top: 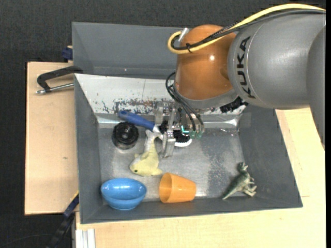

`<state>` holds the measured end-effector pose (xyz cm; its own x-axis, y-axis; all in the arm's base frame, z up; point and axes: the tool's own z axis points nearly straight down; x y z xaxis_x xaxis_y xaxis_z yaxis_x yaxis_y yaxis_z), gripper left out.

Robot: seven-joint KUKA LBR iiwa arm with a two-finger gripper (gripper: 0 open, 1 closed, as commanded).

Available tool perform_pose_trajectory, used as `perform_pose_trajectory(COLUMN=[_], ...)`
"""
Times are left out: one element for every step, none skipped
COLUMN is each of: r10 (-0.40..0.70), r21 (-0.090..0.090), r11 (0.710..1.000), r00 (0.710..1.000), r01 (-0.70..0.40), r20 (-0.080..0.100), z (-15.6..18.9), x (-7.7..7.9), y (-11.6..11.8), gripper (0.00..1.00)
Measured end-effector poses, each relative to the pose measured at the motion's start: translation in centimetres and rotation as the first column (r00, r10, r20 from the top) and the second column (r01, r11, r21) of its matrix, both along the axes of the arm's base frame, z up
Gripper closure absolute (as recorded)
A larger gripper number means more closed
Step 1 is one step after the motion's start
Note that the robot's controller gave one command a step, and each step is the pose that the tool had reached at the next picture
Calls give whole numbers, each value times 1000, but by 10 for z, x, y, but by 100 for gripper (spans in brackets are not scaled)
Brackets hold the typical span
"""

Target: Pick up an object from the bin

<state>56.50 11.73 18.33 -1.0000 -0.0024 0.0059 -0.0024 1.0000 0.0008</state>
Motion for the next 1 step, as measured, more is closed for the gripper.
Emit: perform_pose_trajectory(r10=[187], r21=[0], r11=[982], r00=[982], r01=[-187], r20=[4], z=[-115], x=[-31], y=[7], gripper=[0])
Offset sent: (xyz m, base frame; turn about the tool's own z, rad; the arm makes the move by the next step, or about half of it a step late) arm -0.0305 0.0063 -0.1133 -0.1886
